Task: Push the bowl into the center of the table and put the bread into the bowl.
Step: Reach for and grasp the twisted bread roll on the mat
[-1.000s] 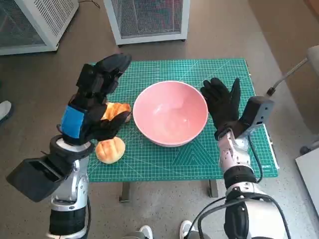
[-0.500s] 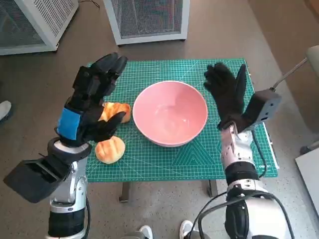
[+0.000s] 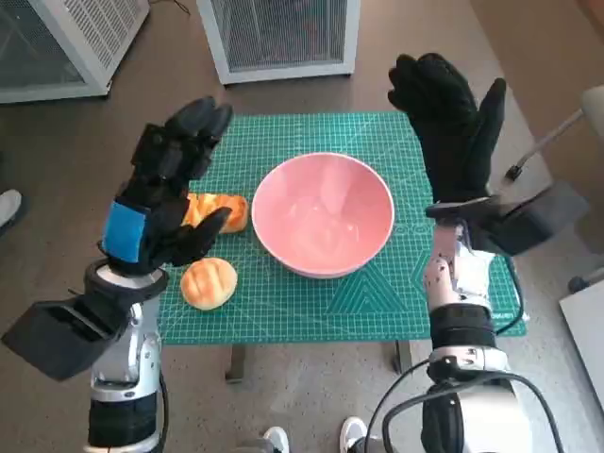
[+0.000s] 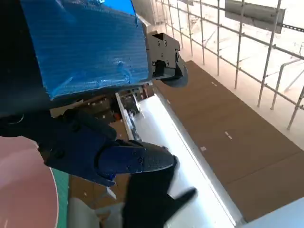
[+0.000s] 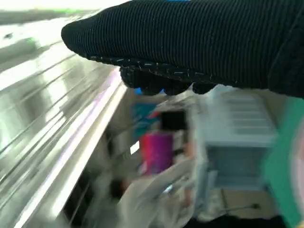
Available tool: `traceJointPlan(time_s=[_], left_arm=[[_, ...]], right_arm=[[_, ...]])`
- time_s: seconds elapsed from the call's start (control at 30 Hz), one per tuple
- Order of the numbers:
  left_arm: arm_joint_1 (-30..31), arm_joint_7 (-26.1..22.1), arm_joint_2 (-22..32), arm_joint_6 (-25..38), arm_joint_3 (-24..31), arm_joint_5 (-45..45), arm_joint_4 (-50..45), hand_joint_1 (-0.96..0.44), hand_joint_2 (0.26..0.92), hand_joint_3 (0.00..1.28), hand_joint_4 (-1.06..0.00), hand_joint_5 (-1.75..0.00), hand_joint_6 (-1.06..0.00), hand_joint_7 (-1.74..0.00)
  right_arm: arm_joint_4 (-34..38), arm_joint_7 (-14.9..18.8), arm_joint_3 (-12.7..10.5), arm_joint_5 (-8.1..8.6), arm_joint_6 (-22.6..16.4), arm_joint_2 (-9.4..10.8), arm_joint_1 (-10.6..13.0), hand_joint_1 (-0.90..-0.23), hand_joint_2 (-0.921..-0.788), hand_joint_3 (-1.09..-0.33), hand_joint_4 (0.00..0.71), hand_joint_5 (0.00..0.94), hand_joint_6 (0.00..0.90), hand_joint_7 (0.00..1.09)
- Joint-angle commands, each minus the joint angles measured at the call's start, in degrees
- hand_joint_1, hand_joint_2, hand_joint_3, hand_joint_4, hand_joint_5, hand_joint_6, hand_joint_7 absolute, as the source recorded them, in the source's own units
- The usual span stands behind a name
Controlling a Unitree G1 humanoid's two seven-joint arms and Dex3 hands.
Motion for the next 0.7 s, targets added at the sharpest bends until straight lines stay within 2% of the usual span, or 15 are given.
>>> traceJointPlan(time_s=[0.03, 0.13, 0.37, 0.4, 0.5, 0.7], left_arm=[[-1.2, 0.2, 1.6, -1.4, 1.1, 0.3, 0.6, -0.55, 0.921, 0.34, -0.30, -0.02, -0.16, -0.47], [-1.4, 0.3, 2.2, -1.9, 1.4, 0.6, 0.9, -0.55, 0.921, 0.33, -0.30, -0.02, -0.17, -0.46], [-1.5, 0.4, 2.4, -2.3, 1.4, 0.7, 1.2, -0.55, 0.921, 0.32, -0.30, -0.02, -0.17, -0.45], [-1.7, 0.6, 3.0, -2.7, 1.7, 1.4, 1.4, -0.55, 0.921, 0.32, -0.30, -0.02, -0.17, -0.45], [-2.1, 0.7, 4.3, -3.3, 2.3, 2.6, 1.5, -0.55, 0.921, 0.31, -0.31, -0.02, -0.18, -0.44], [-2.3, -0.1, 6.8, -3.9, 2.9, 3.6, 1.8, -0.56, 0.921, 0.30, -0.31, -0.02, -0.18, -0.43]], right_arm=[[-8.5, 1.9, 2.5, 1.07, 0.4, 0.3, 5.6, -0.362, -0.921, -0.544, 0.474, 0.001, 0.105, 0.73], [-12.2, 2.2, 3.6, 0.87, 0.4, -0.1, 7.2, -0.363, -0.920, -0.544, 0.477, 0.002, 0.087, 0.75], [-14.5, 1.5, 4.5, 1.00, 1.3, -0.4, 8.3, -0.364, -0.921, -0.546, 0.478, 0.002, 0.064, 0.80], [-16.0, 2.0, 5.0, 1.24, 1.4, -0.6, 9.0, -0.364, -0.920, -0.546, 0.478, 0.003, 0.063, 0.80], [-19.9, 2.0, 6.0, 1.36, 2.2, -0.9, 11.0, -0.366, -0.905, -0.541, 0.480, 0.004, 0.072, 0.81], [-23.6, 0.7, 7.0, 0.96, 3.3, -1.1, 13.3, -0.369, -0.872, -0.585, 0.482, 0.004, 0.077, 0.84]])
